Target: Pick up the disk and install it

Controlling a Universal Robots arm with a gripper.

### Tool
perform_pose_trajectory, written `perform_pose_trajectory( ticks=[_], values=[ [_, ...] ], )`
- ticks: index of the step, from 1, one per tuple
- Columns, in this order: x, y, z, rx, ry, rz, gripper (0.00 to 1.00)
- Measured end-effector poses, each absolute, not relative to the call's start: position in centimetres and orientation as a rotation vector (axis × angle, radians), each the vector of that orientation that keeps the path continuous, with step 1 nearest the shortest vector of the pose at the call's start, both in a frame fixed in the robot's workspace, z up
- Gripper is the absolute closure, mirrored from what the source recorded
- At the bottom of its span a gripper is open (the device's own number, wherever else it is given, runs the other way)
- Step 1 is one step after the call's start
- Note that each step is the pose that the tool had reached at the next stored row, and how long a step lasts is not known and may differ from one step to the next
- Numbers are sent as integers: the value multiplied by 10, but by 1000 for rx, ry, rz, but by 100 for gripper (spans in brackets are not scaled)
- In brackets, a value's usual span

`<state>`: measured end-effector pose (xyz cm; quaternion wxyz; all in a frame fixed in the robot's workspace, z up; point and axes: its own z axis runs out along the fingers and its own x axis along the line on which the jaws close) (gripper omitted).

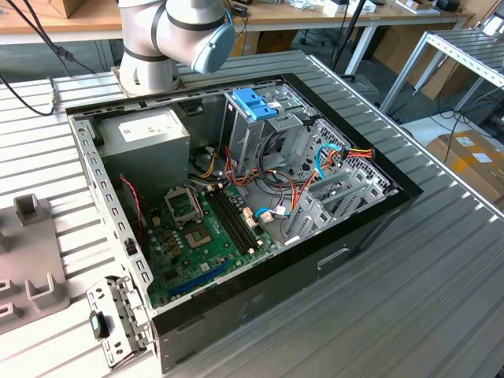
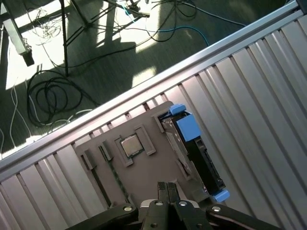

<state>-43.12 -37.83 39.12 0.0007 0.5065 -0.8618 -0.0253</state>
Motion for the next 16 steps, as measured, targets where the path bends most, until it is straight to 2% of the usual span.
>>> perform_pose_trajectory(
  ticks=[16],
  values=[
    [-431, -378, 391, 1667, -2659, -79, 89]
  ],
)
